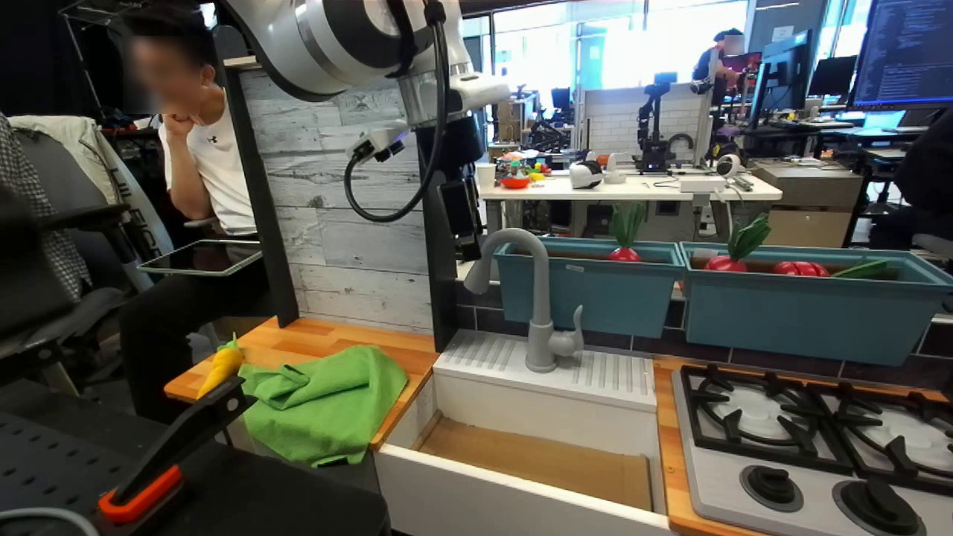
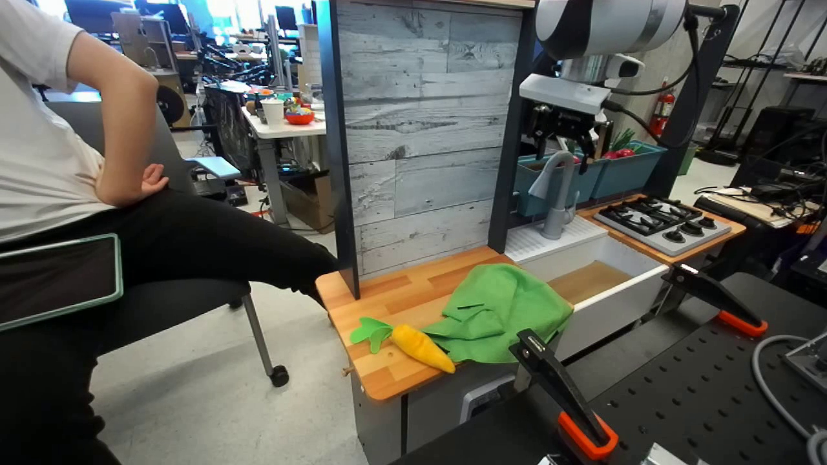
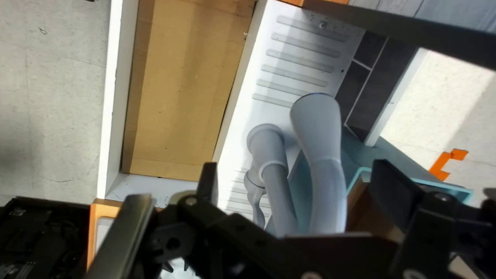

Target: Turn the faucet slightly to the right

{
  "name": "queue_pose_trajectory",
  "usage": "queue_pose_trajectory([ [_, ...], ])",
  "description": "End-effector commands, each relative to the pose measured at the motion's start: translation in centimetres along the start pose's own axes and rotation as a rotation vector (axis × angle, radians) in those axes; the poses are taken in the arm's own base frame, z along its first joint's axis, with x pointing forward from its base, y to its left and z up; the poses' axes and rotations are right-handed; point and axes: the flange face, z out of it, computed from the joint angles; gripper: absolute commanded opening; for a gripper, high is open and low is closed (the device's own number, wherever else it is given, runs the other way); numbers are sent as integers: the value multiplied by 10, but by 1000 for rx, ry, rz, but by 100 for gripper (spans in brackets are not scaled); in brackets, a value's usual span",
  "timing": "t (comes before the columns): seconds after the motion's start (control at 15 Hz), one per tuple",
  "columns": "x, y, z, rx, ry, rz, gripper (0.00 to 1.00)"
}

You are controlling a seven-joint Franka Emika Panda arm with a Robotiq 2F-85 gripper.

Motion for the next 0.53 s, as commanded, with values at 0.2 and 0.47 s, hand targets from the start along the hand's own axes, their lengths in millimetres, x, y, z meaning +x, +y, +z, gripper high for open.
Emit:
queue_pose_trajectory([
  [0.2, -9, -14, -9, 61, 44, -24, 100],
  [0.47, -6, -7, 0, 49, 42, -14, 100],
])
